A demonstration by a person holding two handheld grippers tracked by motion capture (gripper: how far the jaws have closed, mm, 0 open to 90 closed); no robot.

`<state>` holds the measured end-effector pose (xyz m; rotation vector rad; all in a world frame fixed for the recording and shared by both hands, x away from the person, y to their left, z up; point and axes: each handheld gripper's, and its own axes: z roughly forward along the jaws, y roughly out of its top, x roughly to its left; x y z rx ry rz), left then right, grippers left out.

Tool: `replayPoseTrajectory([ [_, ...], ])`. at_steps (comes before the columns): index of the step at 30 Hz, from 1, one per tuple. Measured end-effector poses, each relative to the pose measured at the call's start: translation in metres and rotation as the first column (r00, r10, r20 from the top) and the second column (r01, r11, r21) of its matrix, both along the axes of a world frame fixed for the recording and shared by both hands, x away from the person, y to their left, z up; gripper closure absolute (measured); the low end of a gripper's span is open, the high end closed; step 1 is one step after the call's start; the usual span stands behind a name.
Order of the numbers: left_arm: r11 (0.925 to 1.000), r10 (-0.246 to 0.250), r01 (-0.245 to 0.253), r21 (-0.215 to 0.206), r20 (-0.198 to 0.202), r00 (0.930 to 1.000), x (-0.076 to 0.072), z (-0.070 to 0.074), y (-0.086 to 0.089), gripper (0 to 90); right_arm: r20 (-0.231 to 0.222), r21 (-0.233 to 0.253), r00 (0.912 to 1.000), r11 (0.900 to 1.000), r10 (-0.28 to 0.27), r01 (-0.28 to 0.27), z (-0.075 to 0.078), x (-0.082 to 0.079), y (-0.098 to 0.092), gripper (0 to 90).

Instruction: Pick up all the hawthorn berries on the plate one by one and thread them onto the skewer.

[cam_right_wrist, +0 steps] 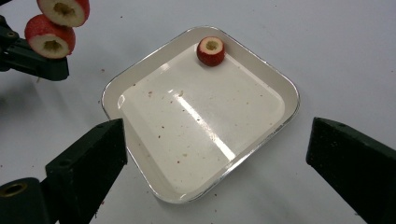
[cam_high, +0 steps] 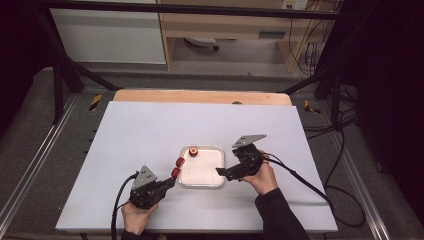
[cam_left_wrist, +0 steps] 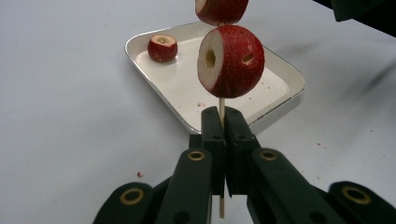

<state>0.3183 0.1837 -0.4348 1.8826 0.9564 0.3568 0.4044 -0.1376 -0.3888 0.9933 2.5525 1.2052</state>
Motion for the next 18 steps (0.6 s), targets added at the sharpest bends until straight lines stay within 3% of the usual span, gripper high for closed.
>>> replayPoseTrajectory([
  [18,0.9997,0.023,-0.023,-0.012,-0.015,0.9996,0.001,-0.003,0.016,88.3,-0.050,-0.065,0.9984,0.998,-0.026,0.023,0.007,0.038,0.048,7.8],
])
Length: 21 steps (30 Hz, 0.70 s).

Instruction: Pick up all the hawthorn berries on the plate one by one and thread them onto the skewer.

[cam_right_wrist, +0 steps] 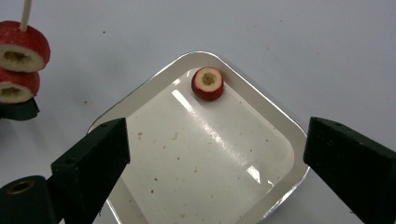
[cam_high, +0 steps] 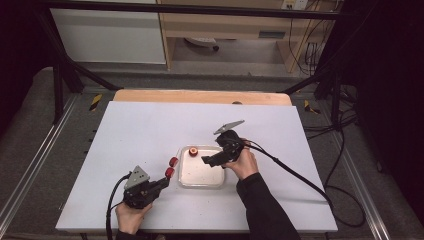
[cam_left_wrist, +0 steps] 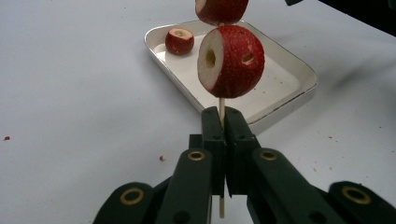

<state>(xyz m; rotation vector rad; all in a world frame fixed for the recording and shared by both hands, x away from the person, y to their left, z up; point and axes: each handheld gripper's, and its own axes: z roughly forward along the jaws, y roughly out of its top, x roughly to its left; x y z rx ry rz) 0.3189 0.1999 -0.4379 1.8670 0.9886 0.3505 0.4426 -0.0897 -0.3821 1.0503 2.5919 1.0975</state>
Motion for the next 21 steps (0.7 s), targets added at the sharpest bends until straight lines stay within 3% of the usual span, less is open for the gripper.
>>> replayPoseTrajectory([
  [8,1.0000,-0.001,0.001,0.004,-0.014,0.9999,0.001,-0.001,0.002,88.2,-0.059,-0.048,0.9982,0.999,-0.010,0.007,-0.006,0.021,0.027,14.6],
  [17,1.0000,-0.001,0.002,0.005,-0.021,0.9998,0.002,-0.002,0.003,88.2,-0.108,-0.061,0.9941,0.998,-0.010,0.003,-0.015,0.039,0.046,25.8],
  [21,1.0000,-0.005,0.005,0.006,-0.024,0.9997,0.002,-0.002,0.003,88.2,-0.134,-0.101,0.9909,0.995,0.012,-0.025,-0.019,0.045,0.055,30.2],
])
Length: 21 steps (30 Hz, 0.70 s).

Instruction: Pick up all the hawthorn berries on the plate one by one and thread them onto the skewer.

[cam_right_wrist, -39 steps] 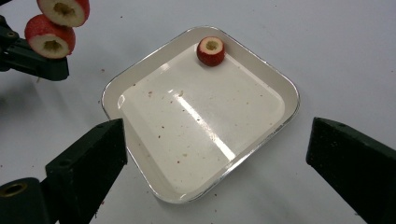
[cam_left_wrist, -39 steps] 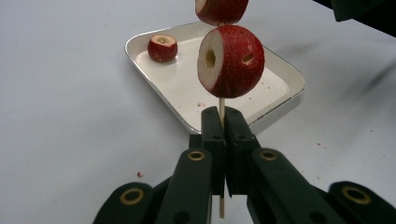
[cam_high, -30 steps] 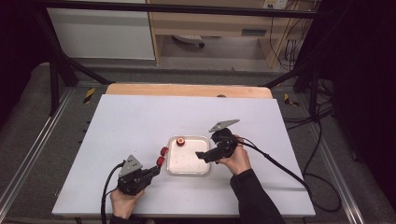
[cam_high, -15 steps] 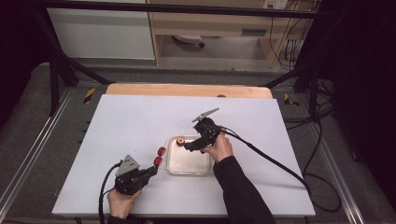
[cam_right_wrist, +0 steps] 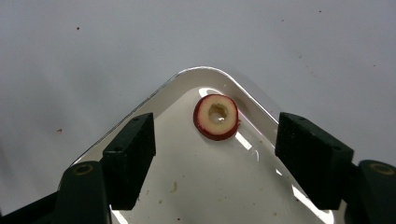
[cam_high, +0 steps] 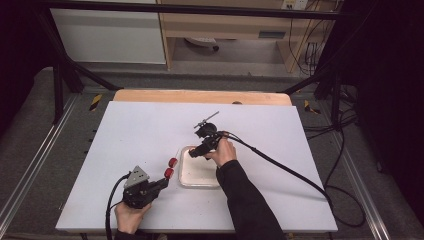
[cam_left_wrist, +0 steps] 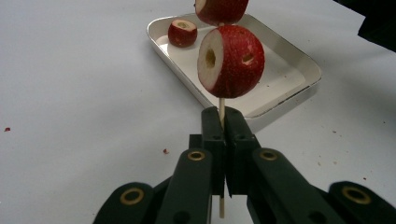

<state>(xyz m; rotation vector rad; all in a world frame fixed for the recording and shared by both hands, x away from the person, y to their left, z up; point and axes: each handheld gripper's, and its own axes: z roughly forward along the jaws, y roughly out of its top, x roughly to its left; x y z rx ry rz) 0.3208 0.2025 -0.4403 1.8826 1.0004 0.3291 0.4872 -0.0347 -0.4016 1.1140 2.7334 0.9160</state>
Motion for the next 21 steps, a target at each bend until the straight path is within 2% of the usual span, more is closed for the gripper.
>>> replayPoseTrajectory([
  [3,1.0000,-0.001,0.001,-0.001,-0.001,1.0000,0.000,0.000,0.000,88.2,-0.017,-0.019,0.9998,1.000,0.011,-0.011,-0.002,0.005,0.003,33.2],
  [7,1.0000,-0.004,0.004,0.000,-0.004,1.0000,0.001,-0.001,0.000,88.2,-0.037,-0.072,0.9985,0.996,0.040,-0.042,-0.004,0.013,0.009,36.8],
  [10,1.0000,-0.006,0.006,-0.001,-0.005,1.0000,0.001,-0.001,0.001,88.3,-0.039,-0.072,0.9982,0.996,0.045,-0.048,-0.004,0.016,0.011,37.7],
  [13,1.0000,-0.005,0.005,-0.004,-0.009,0.9999,0.001,-0.002,0.001,88.2,-0.051,-0.094,0.9974,0.994,0.051,-0.056,-0.005,0.019,0.015,39.9],
  [19,1.0000,-0.006,0.006,-0.005,-0.014,0.9999,0.002,-0.003,0.002,88.2,-0.061,-0.113,0.9942,0.989,0.089,-0.095,-0.009,0.024,0.023,45.1],
  [21,1.0000,-0.007,0.007,-0.002,-0.017,0.9998,0.002,-0.003,0.002,88.3,-0.060,-0.136,0.9934,0.985,0.098,-0.106,-0.010,0.024,0.025,46.7],
])
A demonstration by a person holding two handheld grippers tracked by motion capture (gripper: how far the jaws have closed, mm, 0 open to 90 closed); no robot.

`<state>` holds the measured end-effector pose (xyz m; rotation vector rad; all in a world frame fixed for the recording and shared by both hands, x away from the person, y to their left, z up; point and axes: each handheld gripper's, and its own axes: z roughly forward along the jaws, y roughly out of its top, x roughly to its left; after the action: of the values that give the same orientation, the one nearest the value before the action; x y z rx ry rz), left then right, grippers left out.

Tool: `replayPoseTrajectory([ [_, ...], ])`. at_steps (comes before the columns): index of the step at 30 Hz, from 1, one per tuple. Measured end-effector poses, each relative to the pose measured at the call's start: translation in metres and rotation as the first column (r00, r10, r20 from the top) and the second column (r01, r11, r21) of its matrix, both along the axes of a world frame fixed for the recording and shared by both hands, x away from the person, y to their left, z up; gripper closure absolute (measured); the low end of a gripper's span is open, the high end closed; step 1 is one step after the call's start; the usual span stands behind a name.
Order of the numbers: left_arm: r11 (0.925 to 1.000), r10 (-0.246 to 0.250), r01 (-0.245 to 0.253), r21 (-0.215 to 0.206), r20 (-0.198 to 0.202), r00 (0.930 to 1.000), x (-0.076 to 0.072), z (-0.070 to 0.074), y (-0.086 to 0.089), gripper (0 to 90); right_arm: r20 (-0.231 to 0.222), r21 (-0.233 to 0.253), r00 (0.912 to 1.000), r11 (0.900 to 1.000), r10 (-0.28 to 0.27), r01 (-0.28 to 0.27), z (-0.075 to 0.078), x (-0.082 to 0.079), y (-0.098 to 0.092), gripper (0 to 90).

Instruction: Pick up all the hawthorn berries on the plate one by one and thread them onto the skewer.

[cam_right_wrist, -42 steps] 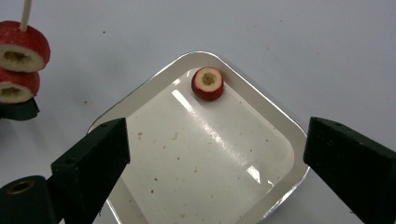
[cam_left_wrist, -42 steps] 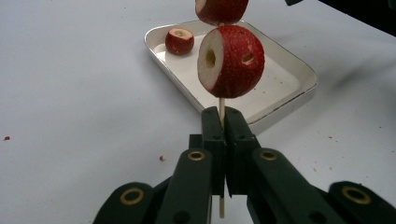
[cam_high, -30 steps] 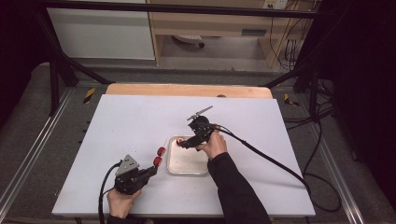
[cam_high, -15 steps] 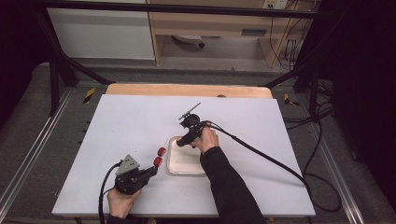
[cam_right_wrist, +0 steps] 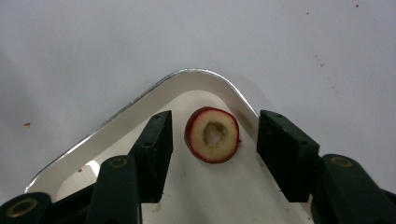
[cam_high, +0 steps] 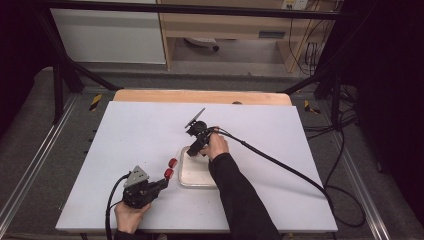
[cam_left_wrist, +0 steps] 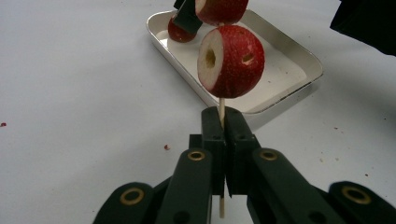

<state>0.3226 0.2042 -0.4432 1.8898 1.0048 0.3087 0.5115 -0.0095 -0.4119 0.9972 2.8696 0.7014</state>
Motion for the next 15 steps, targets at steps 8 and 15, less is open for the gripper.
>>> replayPoseTrajectory([
  [8,1.0000,-0.003,0.003,0.000,-0.002,1.0000,0.0001,-0.0006,0.0001,88.3,-0.014,-0.029,0.9997,0.999,0.020,-0.021,0.0013,0.0023,0.0064,51.2],
  [15,1.0000,-0.004,0.004,-0.001,-0.003,1.0000,0.0002,-0.0008,-0.0001,88.2,-0.017,-0.053,0.9995,0.998,0.027,-0.028,0.0013,0.0030,0.0077,55.2],
])
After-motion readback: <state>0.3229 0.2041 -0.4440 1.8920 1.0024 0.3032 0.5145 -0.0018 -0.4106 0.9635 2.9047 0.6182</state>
